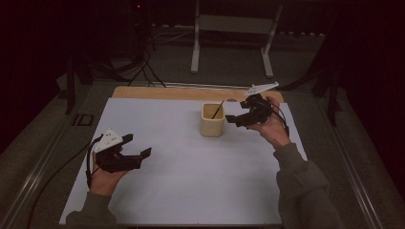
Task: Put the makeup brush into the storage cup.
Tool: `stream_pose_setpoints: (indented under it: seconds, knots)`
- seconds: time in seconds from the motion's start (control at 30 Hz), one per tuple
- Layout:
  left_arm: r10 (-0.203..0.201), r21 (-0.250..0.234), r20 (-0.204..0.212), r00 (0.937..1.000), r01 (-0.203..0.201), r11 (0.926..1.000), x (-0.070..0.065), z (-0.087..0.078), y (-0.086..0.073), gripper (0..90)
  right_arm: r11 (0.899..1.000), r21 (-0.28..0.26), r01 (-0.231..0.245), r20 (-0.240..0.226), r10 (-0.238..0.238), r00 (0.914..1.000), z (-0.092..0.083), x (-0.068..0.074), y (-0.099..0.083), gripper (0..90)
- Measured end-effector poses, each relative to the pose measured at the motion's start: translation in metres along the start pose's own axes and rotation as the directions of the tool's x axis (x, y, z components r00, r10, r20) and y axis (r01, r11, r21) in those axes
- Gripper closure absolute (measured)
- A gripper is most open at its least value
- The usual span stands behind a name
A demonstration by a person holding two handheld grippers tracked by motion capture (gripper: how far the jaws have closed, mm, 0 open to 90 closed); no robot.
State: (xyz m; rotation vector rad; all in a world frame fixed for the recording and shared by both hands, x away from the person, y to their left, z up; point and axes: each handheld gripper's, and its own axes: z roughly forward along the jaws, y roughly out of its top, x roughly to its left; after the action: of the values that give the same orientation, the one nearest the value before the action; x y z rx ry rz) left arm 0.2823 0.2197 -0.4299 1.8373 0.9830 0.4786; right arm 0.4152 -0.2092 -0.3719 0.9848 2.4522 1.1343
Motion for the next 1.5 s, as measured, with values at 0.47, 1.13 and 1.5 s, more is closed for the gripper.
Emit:
stream_pose_setpoints:
  seconds: [0.47, 1.13, 1.5]
  knots:
    - [0.013, 0.000, -0.020, 0.9997, -0.013, 0.9999, 0.001, -0.001, 0.000, 14.8, 1.000, 0.000, -0.012, 0.016, 0.012, 0.9998, -0.008, -0.005, -0.026, 12.7]
    - [0.010, 0.001, -0.032, 0.9994, -0.010, 0.9999, 0.002, -0.003, 0.001, 14.5, 1.000, -0.016, -0.011, 0.003, 0.011, 0.9999, -0.018, -0.001, -0.049, 10.3]
    - [0.013, 0.000, -0.036, 0.9993, -0.013, 0.9999, 0.002, -0.003, 0.001, 14.5, 0.999, -0.034, -0.037, 0.004, 0.038, 0.9993, -0.021, -0.004, -0.065, 9.9]
